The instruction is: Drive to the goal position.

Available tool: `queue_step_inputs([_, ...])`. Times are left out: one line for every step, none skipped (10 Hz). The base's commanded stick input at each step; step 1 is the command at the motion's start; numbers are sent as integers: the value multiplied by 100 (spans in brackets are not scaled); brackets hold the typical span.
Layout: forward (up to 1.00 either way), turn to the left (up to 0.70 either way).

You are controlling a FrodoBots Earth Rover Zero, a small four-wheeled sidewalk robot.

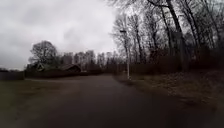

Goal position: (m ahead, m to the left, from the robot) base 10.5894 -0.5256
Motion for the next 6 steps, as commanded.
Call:
queue_step_inputs([100, 0])
queue_step_inputs([100, 21])
queue_step_inputs([100, 40])
queue_step_inputs([100, 40])
queue_step_inputs([100, 40])
queue_step_inputs([100, 40])
